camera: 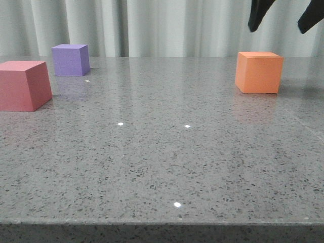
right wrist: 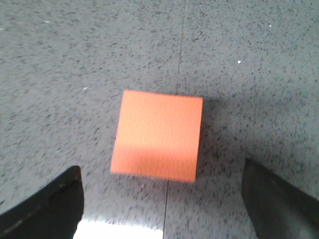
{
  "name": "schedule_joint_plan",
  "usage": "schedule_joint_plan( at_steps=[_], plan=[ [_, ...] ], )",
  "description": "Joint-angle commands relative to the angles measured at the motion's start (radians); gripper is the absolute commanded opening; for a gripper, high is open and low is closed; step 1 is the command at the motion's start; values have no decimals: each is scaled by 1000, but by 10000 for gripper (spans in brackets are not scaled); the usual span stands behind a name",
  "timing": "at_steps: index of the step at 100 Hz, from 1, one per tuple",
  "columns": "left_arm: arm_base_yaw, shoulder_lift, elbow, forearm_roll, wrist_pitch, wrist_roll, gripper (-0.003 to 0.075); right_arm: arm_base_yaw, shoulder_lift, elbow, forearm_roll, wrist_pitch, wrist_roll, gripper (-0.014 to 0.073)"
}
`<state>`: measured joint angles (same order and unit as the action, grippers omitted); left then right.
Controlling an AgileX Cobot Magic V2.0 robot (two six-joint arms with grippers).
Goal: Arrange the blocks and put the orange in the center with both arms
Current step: 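Lower the open right gripper over the orange cube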
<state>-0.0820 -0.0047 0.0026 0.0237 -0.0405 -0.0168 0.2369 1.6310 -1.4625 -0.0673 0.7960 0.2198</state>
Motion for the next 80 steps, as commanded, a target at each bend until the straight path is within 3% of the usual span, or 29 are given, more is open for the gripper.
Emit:
schedule_joint_plan(
  at_steps=[1, 47, 54, 69, 80],
  plan=[
    [-6, -32, 42, -4, -80, -6, -19, 13, 15, -84, -66, -24, 24, 636],
    [-6, -32, 42, -4, -80, -6, -19, 25, 167, -141, -89, -12, 85, 629],
    [-6, -32, 42, -4, -80, -6, -19, 25, 174, -141, -89, -14, 97, 577],
    [-6, -32, 42, -4, -80, -6, -19, 25, 174, -141, -87, -13, 109, 354],
    [-6, -32, 42, -4, -80, -6, -19, 31, 174, -156, -81, 12, 112, 350]
  ],
)
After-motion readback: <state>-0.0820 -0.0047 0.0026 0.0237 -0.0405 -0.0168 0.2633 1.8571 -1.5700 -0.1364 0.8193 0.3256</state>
